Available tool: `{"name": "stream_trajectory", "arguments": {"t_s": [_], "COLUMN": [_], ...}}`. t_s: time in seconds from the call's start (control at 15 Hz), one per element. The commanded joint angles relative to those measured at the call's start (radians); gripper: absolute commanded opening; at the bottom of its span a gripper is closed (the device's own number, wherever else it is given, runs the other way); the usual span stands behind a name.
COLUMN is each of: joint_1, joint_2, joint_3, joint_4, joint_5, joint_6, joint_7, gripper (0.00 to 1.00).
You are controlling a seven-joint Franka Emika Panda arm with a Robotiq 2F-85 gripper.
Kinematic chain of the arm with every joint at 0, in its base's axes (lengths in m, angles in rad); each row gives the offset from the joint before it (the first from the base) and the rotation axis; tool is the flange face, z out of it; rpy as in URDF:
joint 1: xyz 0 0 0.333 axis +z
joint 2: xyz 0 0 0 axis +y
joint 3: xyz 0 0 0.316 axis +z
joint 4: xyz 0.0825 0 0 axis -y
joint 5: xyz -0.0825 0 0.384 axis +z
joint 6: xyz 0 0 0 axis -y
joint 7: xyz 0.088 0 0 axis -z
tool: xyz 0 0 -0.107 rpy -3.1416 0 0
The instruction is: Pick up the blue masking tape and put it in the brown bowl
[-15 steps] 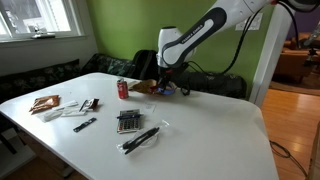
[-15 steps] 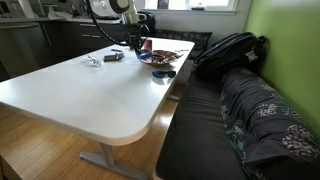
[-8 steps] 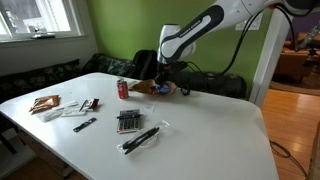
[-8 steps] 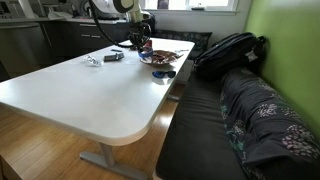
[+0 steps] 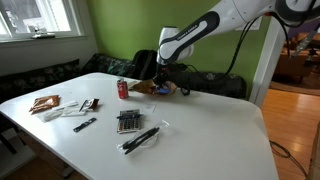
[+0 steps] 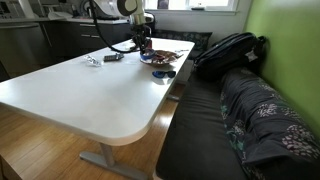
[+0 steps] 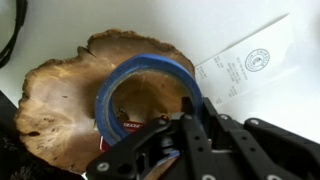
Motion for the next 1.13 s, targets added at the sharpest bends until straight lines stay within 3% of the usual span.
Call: {"name": "stream_trajectory", "arguments": {"t_s": [0.0, 0.2, 0.27, 0.4, 0.53, 0.87, 0.93, 1.0, 1.07], "joint_1": [0.027, 0.041, 0.044, 0.048, 0.044, 0.004, -0.006, 0.028, 0.025], "joint_2": [0.061, 0.084, 0.090, 0.100, 0.100, -0.038, -0.048, 0.025, 0.008], "joint_3": [-0.041, -0.066, -0.072, -0.077, -0.067, 0.050, 0.071, 0.022, 0.036], "joint_4": [0.098, 0.134, 0.143, 0.158, 0.159, -0.047, -0.067, 0.059, 0.034], "joint_5": [0.018, 0.013, 0.012, 0.015, 0.023, 0.028, 0.029, 0.023, 0.023], "joint_6": [-0.040, -0.048, -0.051, -0.050, -0.038, 0.068, 0.081, 0.038, 0.048], "joint_7": [0.107, 0.178, 0.196, 0.226, 0.226, -0.064, -0.123, -0.024, -0.060], "gripper": [0.03, 0.03, 0.38, 0.44, 0.59, 0.96, 1.00, 0.86, 0.93]}}
